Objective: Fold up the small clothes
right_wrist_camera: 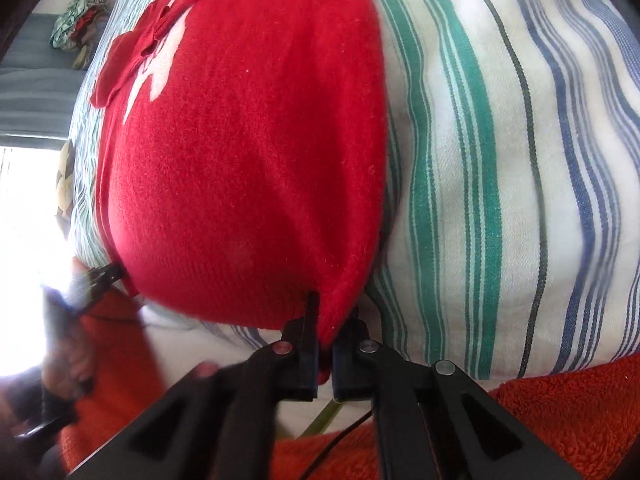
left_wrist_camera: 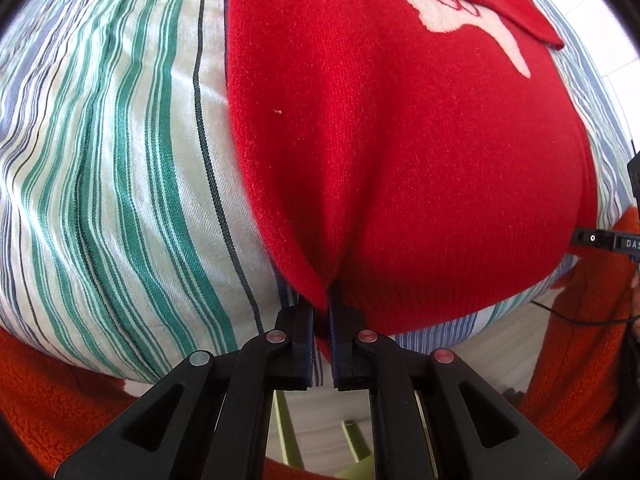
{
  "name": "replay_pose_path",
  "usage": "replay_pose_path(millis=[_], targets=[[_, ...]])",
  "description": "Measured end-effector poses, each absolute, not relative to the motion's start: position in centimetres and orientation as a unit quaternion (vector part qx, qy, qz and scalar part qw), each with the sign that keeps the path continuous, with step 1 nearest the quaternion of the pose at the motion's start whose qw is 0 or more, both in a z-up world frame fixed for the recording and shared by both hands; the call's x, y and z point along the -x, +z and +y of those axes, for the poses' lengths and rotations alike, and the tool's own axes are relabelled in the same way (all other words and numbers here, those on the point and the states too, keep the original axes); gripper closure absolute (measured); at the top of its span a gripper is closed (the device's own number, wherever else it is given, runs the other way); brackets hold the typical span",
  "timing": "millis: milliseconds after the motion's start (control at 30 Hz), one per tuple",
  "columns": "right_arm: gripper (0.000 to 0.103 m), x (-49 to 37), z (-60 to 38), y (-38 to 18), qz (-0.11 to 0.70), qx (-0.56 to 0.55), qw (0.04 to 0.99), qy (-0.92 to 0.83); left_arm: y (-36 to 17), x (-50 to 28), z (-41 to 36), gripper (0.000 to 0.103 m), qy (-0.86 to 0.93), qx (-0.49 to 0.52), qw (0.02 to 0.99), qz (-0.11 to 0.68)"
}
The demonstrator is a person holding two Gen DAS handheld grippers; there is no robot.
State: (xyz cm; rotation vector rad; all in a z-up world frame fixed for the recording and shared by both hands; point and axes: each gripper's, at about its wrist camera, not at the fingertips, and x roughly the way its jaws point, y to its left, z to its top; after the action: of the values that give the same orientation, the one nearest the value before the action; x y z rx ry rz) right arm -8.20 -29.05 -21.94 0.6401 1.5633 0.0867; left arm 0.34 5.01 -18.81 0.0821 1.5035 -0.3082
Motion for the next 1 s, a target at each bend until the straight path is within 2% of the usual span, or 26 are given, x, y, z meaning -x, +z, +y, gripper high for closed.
replay_pose_path(millis=[500, 833, 933, 1000], targets=[[0.101, 9.0, -31.3, -21.8, 0.691, -0.296, 0.658, 0.036, -18.3, -0.9, 6.6, 0.095, -0.136, -0.001, 0.711, 0.69], [0.1, 8.9, -30.3, -21.4, 0.693, -0.293, 0.658, 0.029, -17.6, -0.6, 6.5, 0.092, -0.131, -0.021, 0.712, 0.69], [0.098, 9.0, -30.6, -21.2, 0.692, -0.304, 0.654, 0.031, -17.6, -0.6, 6.4, 0.083, -0.129, -0.022, 0.708, 0.694], [0.092, 9.1, -30.9, -21.0, 0.692, -0.307, 0.653, 0.032, -17.5, -0.3, 6.5, 0.064, -0.128, -0.022, 0.703, 0.7]])
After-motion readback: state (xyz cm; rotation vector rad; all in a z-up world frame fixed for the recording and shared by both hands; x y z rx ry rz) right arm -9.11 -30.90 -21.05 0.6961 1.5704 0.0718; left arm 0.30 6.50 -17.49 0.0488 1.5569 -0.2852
